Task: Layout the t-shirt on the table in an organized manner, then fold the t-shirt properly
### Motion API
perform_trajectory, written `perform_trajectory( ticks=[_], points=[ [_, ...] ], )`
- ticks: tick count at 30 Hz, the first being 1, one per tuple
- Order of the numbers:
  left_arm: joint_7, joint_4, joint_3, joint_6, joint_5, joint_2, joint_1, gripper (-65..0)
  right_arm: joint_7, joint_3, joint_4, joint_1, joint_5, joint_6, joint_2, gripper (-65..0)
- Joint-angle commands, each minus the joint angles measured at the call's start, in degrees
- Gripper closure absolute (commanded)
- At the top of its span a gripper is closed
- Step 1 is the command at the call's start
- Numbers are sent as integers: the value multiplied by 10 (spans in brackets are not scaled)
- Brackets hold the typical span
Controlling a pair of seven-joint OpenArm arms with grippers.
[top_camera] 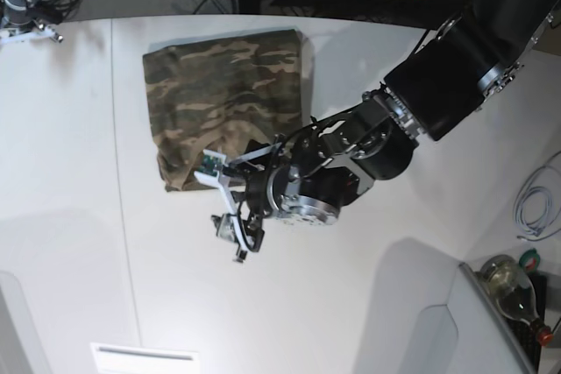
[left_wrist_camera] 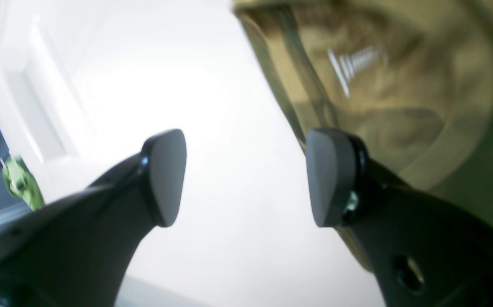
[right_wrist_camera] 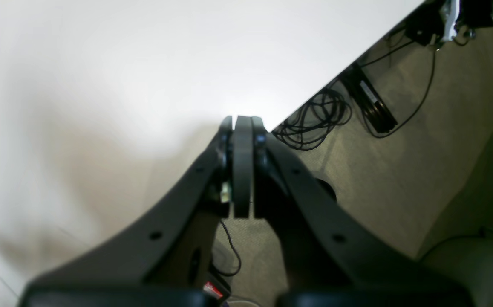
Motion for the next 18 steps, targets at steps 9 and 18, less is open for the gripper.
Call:
perform_trajectory(
  ticks=[9, 18],
  points=[
    [168, 330, -344, 15, -162, -15, 257, 0, 14, -5, 52, -88, -4, 34, 53, 0],
    [78, 336, -464, 20, -141, -42, 566, 0, 11, -26, 49, -208, -4, 162, 52, 0]
  ],
)
